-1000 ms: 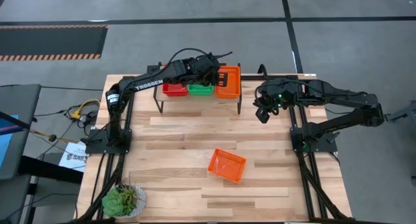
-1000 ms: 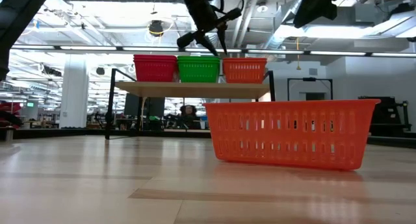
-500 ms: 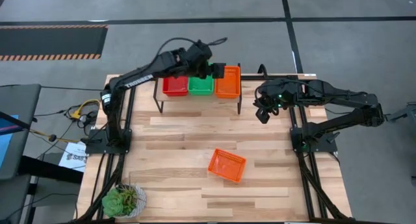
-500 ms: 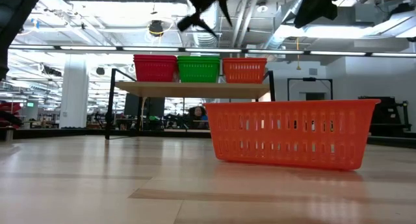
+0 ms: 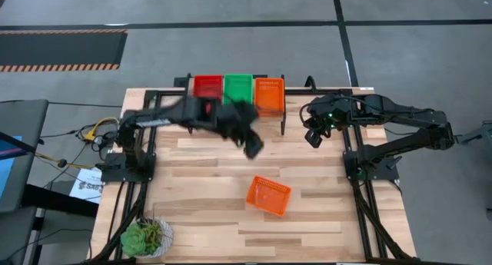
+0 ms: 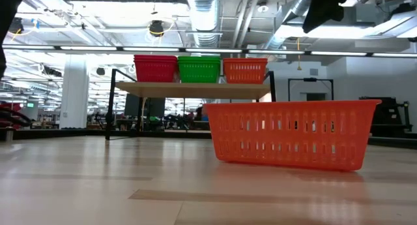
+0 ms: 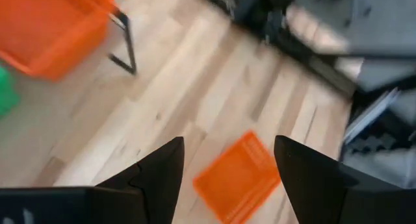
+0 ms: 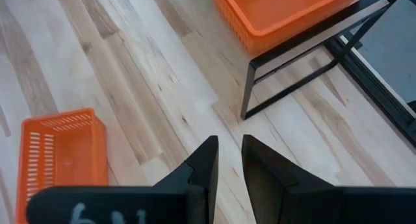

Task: Stack baskets on shelf by color
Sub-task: Stack the orange bin on top of the orange bin on the shelf

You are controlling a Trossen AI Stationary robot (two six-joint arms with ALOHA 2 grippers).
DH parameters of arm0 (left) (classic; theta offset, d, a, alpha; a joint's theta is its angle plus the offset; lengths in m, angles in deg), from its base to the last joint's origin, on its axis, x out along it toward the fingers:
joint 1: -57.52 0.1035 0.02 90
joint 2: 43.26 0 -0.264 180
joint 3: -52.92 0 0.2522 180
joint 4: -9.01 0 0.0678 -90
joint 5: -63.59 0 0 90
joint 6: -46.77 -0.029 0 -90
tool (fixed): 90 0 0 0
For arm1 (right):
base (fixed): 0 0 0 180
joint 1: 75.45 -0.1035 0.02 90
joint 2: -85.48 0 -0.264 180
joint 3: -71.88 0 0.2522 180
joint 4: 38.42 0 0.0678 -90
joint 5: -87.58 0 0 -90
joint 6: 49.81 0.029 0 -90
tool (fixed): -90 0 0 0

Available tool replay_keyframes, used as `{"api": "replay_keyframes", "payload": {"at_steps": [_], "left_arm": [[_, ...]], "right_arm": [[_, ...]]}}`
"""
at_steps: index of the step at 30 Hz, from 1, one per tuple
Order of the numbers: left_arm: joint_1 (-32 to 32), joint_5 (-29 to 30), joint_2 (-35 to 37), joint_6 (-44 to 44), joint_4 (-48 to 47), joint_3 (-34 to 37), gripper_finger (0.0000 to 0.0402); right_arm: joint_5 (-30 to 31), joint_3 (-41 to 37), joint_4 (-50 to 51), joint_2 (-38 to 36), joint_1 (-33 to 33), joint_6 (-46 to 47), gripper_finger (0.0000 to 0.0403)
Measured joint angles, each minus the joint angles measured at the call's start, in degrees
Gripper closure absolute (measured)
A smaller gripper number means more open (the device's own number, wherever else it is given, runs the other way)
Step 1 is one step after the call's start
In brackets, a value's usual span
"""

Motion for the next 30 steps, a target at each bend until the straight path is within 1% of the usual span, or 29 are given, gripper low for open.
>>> {"api": "replay_keyframes", "payload": {"at_steps": [6,8,11,15,20,24,30], "left_arm": [[-7.3,7.02,-3.94,-6.6,0.0,2.53,0.0175],[-8.34,7.27,-6.04,-8.26,0.06,2.71,0.0175],[-8.59,2.26,-10.28,-12.33,0.6,2.84,0.0175],[-7.74,-6.96,-16.28,-19.89,4.69,2.81,0.0175],[-6.61,-13.42,-23.27,-27.43,7.59,2.9,0.0175],[-6.02,-14.59,-26.49,-30.47,8.06,2.82,0.0175],[-5.47,-12.35,-28.09,-34.68,6.9,2.84,0.0175]], "right_arm": [[-0.13,0.0,0.61,0.0,0.0,-1.42,0.031],[-0.15,0.0,0.98,0.0,0.0,-2.38,0.031],[-0.17,0.0,1.71,0.0,0.0,-2.58,0.031],[-0.17,0.0,1.8,0.0,0.0,-2.94,0.031],[-0.2,0.0,3.05,0.0,-0.02,-3.7,0.031],[-0.2,0.0,4.61,0.0,-0.01,-3.78,0.031],[-0.2,0.0,5.05,0.0,-0.02,-3.76,0.031]]}}
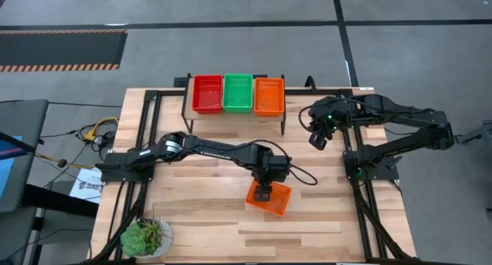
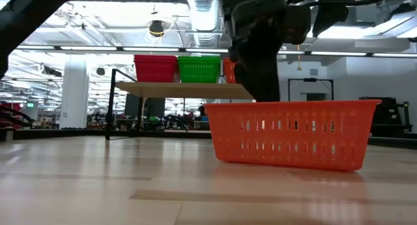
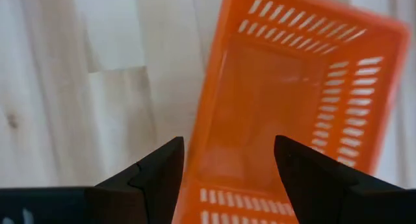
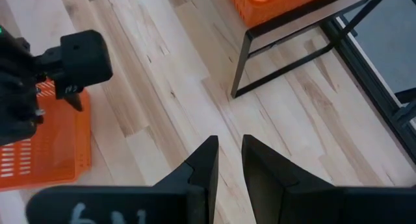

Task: Stack baskets on shelf by color
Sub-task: Stack the orange bin on top of the orange bin on the shelf

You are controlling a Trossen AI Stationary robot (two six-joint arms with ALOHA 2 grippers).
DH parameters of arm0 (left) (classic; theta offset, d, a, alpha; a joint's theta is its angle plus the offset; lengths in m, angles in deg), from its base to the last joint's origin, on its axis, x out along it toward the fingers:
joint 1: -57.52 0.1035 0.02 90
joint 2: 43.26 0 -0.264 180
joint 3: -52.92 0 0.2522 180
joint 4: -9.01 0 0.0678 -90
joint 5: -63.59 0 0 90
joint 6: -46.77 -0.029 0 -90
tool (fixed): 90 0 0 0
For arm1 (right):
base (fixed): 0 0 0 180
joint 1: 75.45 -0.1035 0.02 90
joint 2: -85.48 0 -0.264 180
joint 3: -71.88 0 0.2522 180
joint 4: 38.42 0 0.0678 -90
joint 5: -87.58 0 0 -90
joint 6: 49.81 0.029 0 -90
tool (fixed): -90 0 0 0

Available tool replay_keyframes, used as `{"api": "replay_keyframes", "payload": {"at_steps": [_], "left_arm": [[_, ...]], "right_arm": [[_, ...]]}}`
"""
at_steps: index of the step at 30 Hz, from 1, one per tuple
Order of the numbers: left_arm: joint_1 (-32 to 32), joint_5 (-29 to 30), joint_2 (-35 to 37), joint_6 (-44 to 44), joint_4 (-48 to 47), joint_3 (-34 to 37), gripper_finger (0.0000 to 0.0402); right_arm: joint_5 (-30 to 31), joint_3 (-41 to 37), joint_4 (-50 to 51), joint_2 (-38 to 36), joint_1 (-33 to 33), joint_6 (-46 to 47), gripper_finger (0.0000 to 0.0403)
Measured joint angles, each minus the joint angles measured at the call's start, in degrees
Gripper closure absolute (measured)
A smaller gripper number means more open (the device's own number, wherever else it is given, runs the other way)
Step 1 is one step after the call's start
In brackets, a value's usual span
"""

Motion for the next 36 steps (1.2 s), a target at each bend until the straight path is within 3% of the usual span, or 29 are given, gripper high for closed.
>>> {"api": "replay_keyframes", "payload": {"at_steps": [12,23,27,36], "left_arm": [[1.65,0.96,-0.02,-5.1,1.09,0.0,0.0177],[1.23,0.07,-0.13,-6.36,3.63,3.93,0.0218],[1.25,3.48,-0.15,-5.97,3.48,4.63,0.0226],[1.28,2.26,-1.9,-7.77,1.64,4.67,0.033]], "right_arm": [[0.0,0.0,0.01,0.0,0.01,0.13,0.031],[0.0,0.0,-0.03,0.0,0.0,0.11,0.031],[0.0,0.0,-0.03,0.0,0.0,0.13,0.031],[0.0,0.0,-0.02,-0.03,0.0,0.18,0.031]]}}
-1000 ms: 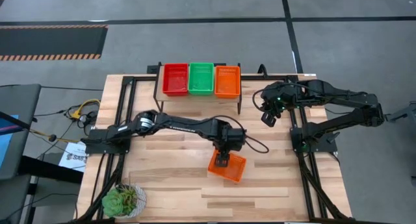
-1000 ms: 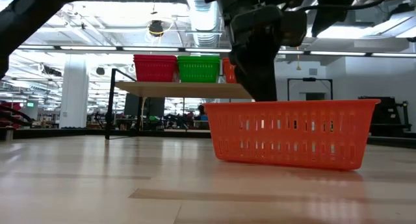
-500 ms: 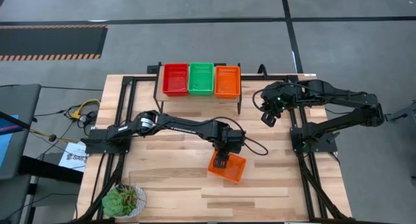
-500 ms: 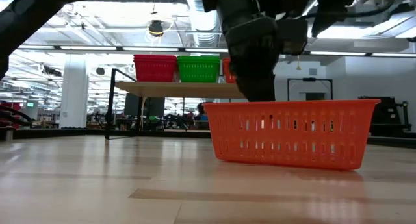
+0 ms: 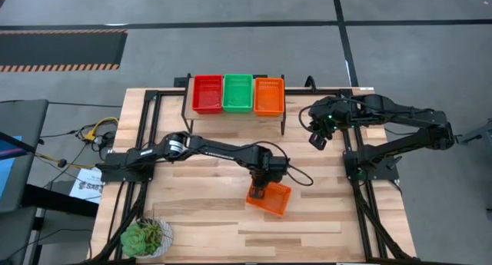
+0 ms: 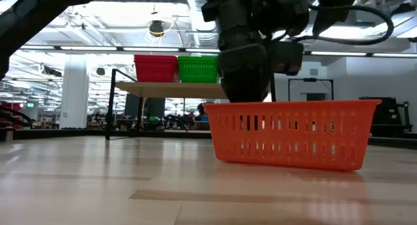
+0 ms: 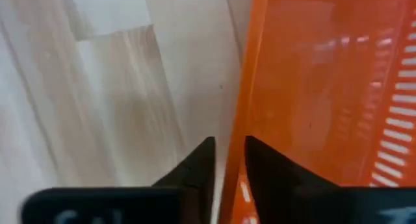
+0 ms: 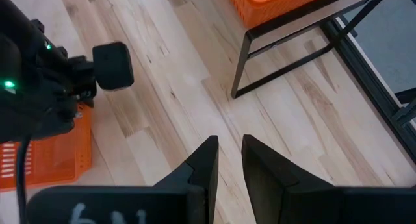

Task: Stack baskets on shelf by color
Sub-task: Stack the orange bin on top of the orange bin on the shelf

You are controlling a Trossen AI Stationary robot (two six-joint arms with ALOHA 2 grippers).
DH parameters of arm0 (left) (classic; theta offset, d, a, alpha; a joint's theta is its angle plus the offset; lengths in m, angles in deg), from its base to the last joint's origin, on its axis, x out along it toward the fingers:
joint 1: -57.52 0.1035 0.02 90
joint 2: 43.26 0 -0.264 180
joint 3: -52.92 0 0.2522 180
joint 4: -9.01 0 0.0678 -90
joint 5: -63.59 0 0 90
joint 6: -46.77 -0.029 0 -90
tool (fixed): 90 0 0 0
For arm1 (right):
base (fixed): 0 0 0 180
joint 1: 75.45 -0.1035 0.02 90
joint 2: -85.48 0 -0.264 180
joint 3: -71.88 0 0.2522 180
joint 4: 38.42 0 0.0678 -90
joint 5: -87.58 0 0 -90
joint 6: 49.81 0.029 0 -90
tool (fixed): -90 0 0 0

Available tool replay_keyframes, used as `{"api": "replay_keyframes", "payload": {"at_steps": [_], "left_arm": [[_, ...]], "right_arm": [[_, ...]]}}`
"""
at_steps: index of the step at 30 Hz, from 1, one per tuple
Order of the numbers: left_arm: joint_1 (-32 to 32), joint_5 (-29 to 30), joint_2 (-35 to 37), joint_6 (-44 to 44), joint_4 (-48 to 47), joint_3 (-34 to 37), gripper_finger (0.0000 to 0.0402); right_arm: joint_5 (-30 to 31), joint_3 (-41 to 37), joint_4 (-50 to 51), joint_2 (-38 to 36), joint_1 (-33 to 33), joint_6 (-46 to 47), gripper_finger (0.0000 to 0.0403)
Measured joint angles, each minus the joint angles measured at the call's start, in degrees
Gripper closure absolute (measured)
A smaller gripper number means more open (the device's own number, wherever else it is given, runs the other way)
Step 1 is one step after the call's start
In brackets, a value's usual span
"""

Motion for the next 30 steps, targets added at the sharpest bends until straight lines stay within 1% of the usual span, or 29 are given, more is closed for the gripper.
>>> {"api": "replay_keyframes", "payload": {"at_steps": [4,5,10,13,15,20,22,27,30], "left_arm": [[0.19,-0.44,-0.04,0.31,-0.5,-0.21,0.0386],[0.28,-0.4,0.0,0.92,-0.82,-0.31,0.0393],[0.63,1.32,0.17,4.34,-3.14,-3.3,0.04],[0.68,3.35,0.26,8.43,-5.22,-5.82,0.0401],[0.71,4.53,0.26,12.67,-8.78,-8.34,0.0401],[0.83,4.75,0.29,22.12,-18.12,-16.2,0.0401],[0.83,4.93,2.5,26.15,-19.27,-15.15,0.0401],[1.03,6.55,7.35,36.04,-27.48,-14.77,0.0401],[1.3,7.64,10.84,41.25,-28.95,-14.75,0.0402]], "right_arm": [[0.0,0.0,-0.05,-0.04,0.0,0.01,0.031],[0.0,0.0,-0.07,-0.06,0.0,0.01,0.031],[0.0,0.0,-0.18,-0.04,0.0,0.01,0.031],[0.0,0.0,-0.18,-0.06,0.01,0.01,0.031],[0.0,0.0,-0.16,-0.04,0.02,0.01,0.031],[0.0,0.0,-0.14,-0.77,0.02,0.01,0.031],[0.0,-0.04,0.0,-1.46,0.01,-0.01,0.031],[0.04,0.0,-0.07,-3.99,0.15,0.02,0.031],[0.06,0.0,-0.1,-5.81,0.37,0.07,0.031]]}}
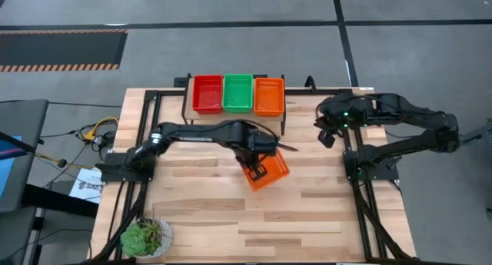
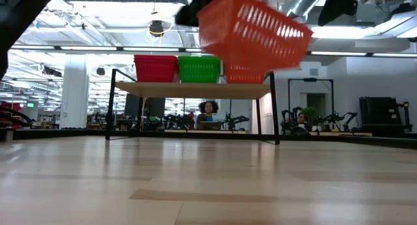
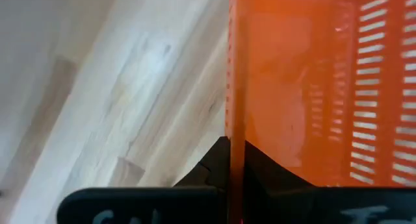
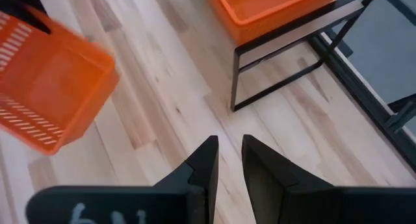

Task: Stack baskets on shelf by color
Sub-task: Stack the orange bin on top of the orange bin on the shelf

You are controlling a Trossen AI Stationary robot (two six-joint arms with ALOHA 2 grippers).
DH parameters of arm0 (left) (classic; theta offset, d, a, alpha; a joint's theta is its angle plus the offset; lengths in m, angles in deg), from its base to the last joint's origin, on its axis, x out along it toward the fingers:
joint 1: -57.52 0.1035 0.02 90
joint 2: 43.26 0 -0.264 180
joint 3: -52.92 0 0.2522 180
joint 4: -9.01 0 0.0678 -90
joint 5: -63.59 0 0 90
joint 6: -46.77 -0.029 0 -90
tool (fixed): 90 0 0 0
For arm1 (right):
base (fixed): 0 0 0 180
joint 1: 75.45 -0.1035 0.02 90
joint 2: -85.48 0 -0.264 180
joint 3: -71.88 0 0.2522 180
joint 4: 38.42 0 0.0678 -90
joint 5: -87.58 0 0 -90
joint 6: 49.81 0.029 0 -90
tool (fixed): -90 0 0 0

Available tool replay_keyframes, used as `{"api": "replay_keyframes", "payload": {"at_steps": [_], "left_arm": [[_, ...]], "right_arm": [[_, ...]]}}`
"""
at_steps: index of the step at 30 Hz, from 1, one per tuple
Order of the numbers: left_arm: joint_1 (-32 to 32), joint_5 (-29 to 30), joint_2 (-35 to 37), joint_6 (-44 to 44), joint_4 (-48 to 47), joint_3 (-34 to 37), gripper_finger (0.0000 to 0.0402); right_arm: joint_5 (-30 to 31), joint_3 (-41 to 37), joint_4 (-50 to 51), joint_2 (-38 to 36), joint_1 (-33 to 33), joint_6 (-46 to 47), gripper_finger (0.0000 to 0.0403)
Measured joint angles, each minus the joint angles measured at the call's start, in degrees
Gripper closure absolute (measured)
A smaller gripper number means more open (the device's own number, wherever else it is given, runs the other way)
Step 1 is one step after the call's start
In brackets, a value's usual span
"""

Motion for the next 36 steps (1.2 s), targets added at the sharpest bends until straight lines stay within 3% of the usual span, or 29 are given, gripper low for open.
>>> {"api": "replay_keyframes", "payload": {"at_steps": [7,14,25,36], "left_arm": [[2.66,4.27,7.67,12.52,7.72,0.01,0.0401],[7.96,12.47,12.48,15.06,20.69,-0.16,0.0401],[16.2,24.44,12.72,21.15,24.46,0.79,0.0401],[18.72,24.82,8.55,22.52,26.81,4.55,0.0401]], "right_arm": [[0.2,0.0,-1.0,-2.98,1.62,1.91,0.031],[0.31,0.0,-1.63,-3.64,3.44,2.04,0.031],[0.4,0.0,-2.06,-3.58,4.72,2.0,0.031],[0.38,0.0,-2.11,-3.53,4.68,1.19,0.031]]}}
